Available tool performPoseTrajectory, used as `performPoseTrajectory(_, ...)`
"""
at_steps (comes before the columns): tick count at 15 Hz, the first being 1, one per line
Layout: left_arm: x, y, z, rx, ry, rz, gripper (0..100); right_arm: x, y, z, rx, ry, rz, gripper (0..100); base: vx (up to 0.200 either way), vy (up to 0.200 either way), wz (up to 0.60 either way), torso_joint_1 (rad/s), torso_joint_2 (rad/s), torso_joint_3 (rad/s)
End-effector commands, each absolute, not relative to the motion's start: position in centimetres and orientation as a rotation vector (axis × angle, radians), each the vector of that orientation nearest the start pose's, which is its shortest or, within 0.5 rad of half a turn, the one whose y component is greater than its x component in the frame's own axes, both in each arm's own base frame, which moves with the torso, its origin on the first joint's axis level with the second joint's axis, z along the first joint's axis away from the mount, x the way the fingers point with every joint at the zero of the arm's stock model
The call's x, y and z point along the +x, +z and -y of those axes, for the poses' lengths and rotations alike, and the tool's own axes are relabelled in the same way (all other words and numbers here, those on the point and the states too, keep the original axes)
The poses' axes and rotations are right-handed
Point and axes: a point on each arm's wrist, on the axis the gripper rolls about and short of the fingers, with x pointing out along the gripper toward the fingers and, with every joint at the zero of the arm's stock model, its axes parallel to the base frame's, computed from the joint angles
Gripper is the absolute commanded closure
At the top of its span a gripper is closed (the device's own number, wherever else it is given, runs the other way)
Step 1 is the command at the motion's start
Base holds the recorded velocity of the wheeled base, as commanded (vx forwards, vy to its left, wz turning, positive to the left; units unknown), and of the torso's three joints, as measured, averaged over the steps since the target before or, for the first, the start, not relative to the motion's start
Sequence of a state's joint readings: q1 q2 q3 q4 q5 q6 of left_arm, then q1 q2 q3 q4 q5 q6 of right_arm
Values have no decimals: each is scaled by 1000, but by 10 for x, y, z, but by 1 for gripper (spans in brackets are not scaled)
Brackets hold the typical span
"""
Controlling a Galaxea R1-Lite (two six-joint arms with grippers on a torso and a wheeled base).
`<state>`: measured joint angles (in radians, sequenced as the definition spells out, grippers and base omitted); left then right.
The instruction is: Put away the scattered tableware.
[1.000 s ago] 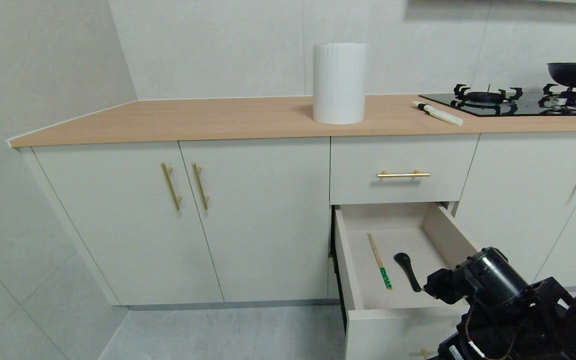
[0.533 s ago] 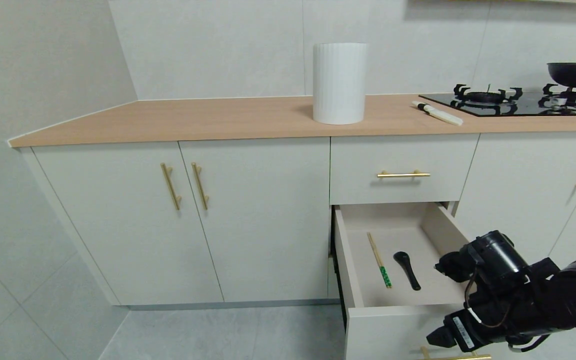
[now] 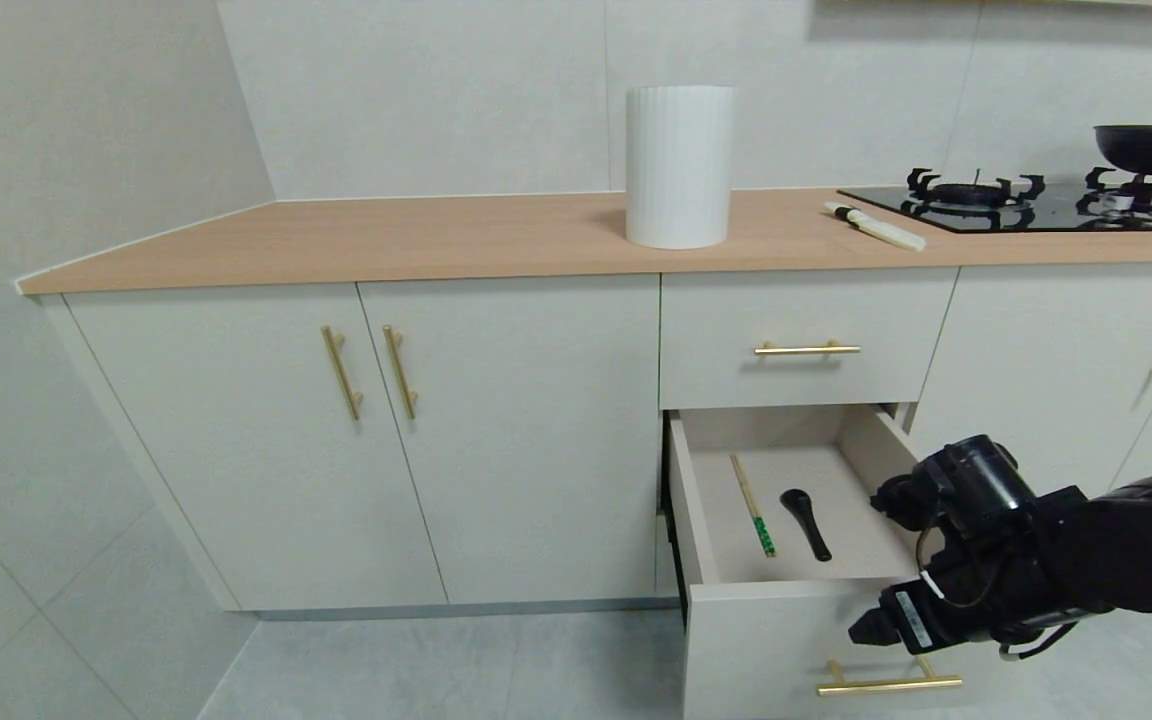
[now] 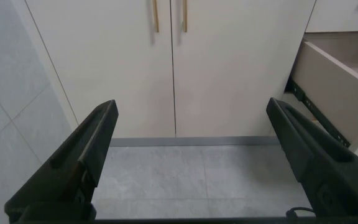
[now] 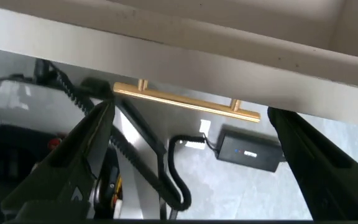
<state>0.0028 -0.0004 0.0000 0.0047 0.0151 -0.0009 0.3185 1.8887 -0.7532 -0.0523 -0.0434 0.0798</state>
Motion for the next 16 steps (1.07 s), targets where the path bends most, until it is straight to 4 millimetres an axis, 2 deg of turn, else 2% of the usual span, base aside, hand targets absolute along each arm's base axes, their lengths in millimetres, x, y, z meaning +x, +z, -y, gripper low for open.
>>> performPoseTrajectory(1,-23,75,0,-2,18,-5,0,290,55,-94,-127,194,-1087,0,0,0,0,0,0,0)
performPoseTrajectory(5,-23,75,0,-2,18,-5,0,324,41,-96,-139,123,-1055,0,0,0,0,0,0,0)
performPoseTrajectory(9,-23,75,0,-2,18,-5,0,359,31,-98,-101,112,-887,0,0,0,0,0,0,0)
performPoseTrajectory(12,-23,75,0,0,18,-5,0,383,19,-99,-88,100,-841,0,0,0,0,0,0,0)
performPoseTrajectory(16,-23,75,0,-2,18,-5,0,407,15,-102,-70,90,-796,0,0,0,0,0,0,0)
